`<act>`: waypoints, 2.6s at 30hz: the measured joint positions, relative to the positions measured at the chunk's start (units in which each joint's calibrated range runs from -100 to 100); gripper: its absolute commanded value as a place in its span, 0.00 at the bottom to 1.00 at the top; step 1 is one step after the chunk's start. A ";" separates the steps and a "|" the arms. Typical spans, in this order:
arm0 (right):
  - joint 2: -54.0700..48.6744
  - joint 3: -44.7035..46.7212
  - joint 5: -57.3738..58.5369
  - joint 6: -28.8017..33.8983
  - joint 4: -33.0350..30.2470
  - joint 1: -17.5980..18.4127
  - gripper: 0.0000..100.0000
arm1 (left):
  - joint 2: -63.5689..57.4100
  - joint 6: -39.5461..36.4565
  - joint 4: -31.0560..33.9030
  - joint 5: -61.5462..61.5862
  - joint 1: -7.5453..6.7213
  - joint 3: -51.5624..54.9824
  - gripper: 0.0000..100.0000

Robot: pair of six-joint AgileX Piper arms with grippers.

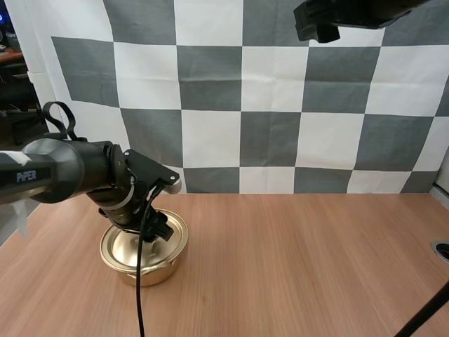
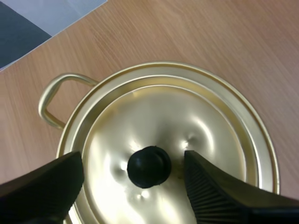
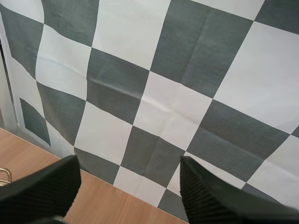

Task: Open the pot, put the car inside, and close it

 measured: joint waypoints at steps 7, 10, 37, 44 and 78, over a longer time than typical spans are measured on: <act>0.00 0.00 0.00 0.00 0.00 0.00 1.00 | -1.06 -1.26 0.53 -1.54 0.00 0.00 1.00; 0.00 0.00 0.00 0.00 0.00 0.00 1.00 | -2.13 -0.38 0.55 0.57 0.00 -0.67 1.00; -0.55 0.00 0.00 3.64 -0.57 0.00 1.00 | -23.97 -19.31 9.48 -0.66 0.00 -19.34 0.02; -0.55 0.00 0.00 8.27 -1.50 0.00 0.00 | -32.73 -19.31 7.00 -0.66 0.00 -19.34 0.00; -4.10 10.61 -11.65 30.53 -28.27 7.29 0.00 | -73.60 -28.50 0.50 -33.05 -2.36 33.91 0.00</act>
